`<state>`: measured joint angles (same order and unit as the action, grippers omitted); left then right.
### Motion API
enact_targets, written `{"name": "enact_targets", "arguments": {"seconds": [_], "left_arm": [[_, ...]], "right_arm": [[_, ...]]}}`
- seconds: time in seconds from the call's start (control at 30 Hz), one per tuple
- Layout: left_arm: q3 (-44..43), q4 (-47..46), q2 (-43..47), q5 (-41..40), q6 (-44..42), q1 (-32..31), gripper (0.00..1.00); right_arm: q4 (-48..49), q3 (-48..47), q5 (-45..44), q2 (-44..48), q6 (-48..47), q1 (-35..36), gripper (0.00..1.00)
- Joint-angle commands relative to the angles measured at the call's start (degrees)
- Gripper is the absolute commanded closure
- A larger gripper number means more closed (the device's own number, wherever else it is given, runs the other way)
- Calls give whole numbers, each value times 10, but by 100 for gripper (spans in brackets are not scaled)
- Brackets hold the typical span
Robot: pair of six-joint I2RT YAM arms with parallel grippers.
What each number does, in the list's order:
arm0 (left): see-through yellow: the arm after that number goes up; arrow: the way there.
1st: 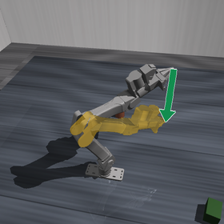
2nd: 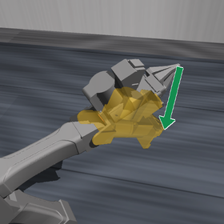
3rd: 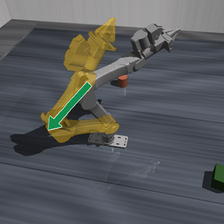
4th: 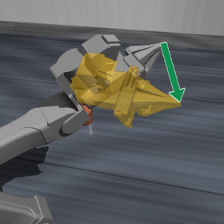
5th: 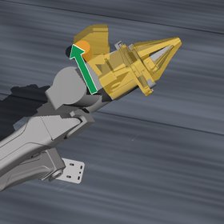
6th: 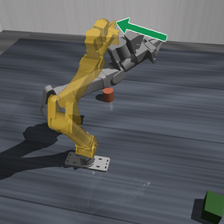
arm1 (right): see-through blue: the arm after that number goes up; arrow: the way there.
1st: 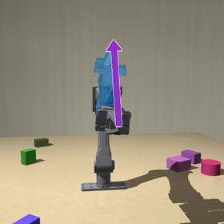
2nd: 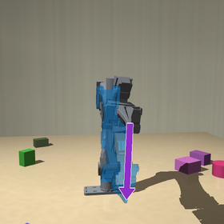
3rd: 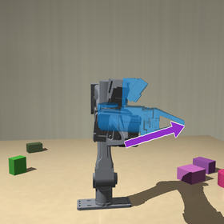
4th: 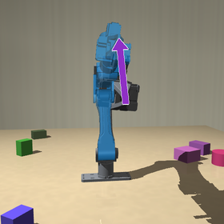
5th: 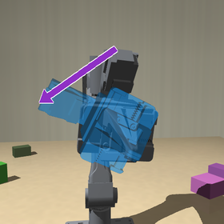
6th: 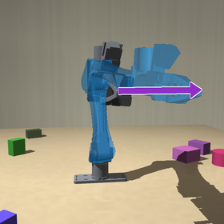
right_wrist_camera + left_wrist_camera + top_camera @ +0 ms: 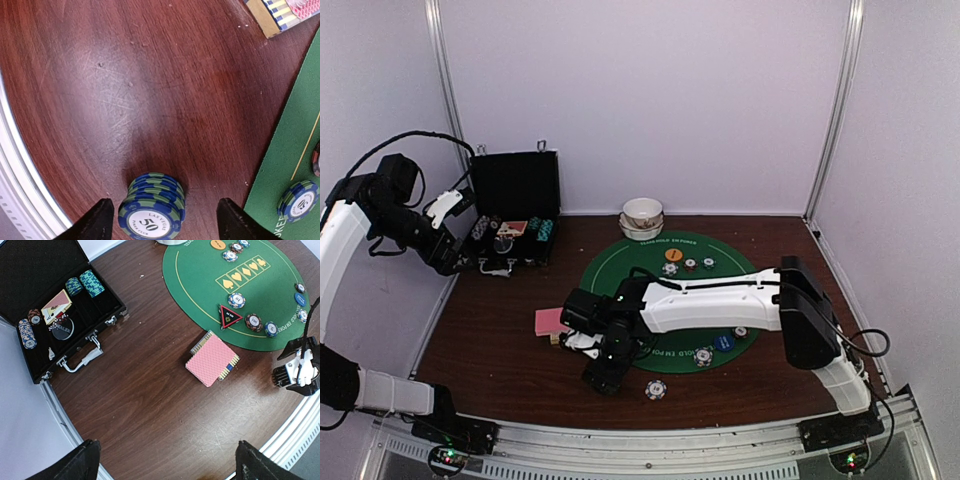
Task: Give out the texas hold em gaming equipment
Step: Pick up the pile of poker chips from the center of the board.
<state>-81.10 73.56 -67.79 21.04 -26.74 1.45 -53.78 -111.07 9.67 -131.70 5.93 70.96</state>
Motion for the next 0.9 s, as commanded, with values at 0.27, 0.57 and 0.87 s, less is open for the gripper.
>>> {"name": "enact_targets", "arguments": {"seconds": [0.27,0.57,0.87], "left_arm": [[-7,-2,10,1,-10,4,2],[-9,-1,11,0,-10,4,3],[-11,0,12,1,-11,4,3]], "right_arm": [[-5,7,17,-2,-8,1,35],[-7,8,17,-8,-7,4,41],[-14,11,25,-10,-11,4,37]]}}
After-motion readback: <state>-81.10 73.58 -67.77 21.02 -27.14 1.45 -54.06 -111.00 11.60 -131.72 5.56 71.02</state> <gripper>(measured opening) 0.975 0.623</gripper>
